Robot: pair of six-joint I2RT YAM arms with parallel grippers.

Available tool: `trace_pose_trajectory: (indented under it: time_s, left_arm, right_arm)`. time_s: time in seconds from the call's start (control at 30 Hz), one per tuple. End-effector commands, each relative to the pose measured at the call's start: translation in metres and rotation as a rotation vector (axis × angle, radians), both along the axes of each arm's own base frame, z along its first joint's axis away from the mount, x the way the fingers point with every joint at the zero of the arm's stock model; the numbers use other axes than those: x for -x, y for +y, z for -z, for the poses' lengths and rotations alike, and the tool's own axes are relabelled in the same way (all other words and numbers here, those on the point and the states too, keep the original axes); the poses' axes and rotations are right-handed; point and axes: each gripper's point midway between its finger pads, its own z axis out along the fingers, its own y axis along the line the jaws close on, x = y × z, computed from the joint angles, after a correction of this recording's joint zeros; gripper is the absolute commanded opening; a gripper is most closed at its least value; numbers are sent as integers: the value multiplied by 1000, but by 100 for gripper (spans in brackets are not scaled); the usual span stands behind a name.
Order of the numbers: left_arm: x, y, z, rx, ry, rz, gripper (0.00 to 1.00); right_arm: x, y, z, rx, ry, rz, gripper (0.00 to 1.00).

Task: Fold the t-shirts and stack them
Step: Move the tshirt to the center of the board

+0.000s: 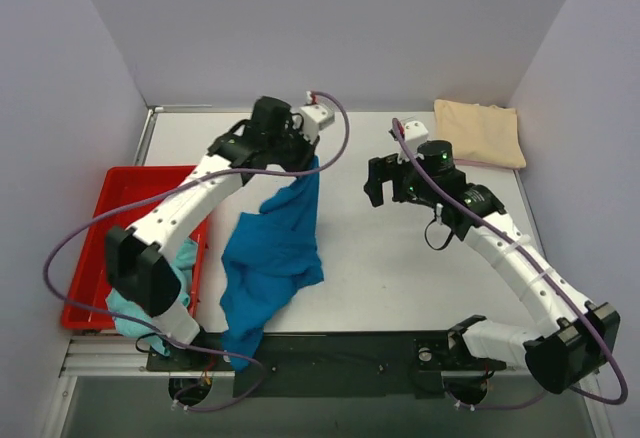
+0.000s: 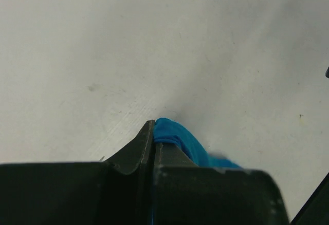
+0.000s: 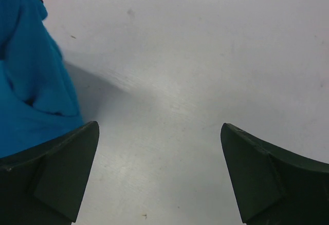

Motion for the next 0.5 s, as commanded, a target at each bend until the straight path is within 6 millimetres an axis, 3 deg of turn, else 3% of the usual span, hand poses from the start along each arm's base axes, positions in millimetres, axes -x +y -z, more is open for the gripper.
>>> trace_pose_trajectory:
  time_s: [0.0, 0.03, 0.07, 0.1, 0.13, 0.17, 0.2, 0.23, 0.27, 0.3, 0.33, 0.37, 0.4, 0.43, 0.47]
  left_arm:
    - [-18, -52, 10, 12, -19, 116, 0]
    - [-26, -63, 0, 28, -36, 134, 0]
    - [-30, -72, 33, -3, 53, 158, 0]
    - [-39, -80, 14, 19, 21, 173, 0]
    - [-39, -84, 42, -20, 101, 198, 7]
    - [-43, -88, 29, -11, 88, 209, 22]
    - [-43, -86, 47, -44, 145, 214, 53]
    - [-50, -83, 40, -33, 138, 205, 72]
    - [-52, -79, 43, -30, 156, 192, 88]
    - [-61, -65, 46, -22, 172, 159, 89]
    - [-65, -58, 34, 19, 163, 140, 89]
    - [-72, -38, 38, 36, 189, 101, 89]
    - [-78, -25, 21, 78, 170, 52, 89]
    - [-89, 4, 28, 80, 191, -19, 89]
    - [-89, 19, 16, 91, 179, -55, 89]
  right_arm:
    - [-11, -31, 24, 154, 84, 159, 100]
    - [-14, -36, 31, 184, 100, 179, 99]
    - [-15, -39, 33, 202, 101, 191, 99]
    - [-16, -41, 37, 218, 108, 195, 99]
    - [-17, -41, 39, 229, 108, 192, 99]
    - [-16, -41, 42, 238, 113, 181, 99]
    - [-14, -35, 44, 237, 117, 144, 97]
    - [-14, -32, 47, 244, 118, 124, 95]
    - [-8, -17, 50, 247, 117, 23, 93]
    - [-1, 2, 53, 271, 98, -73, 93]
    - [3, 13, 59, 300, 92, -131, 93]
    - [11, 33, 59, 335, 46, -241, 93]
    - [15, 45, 69, 356, 52, -301, 93]
    - [18, 62, 69, 348, 26, -361, 93]
    - [14, 71, 78, 345, 47, -371, 93]
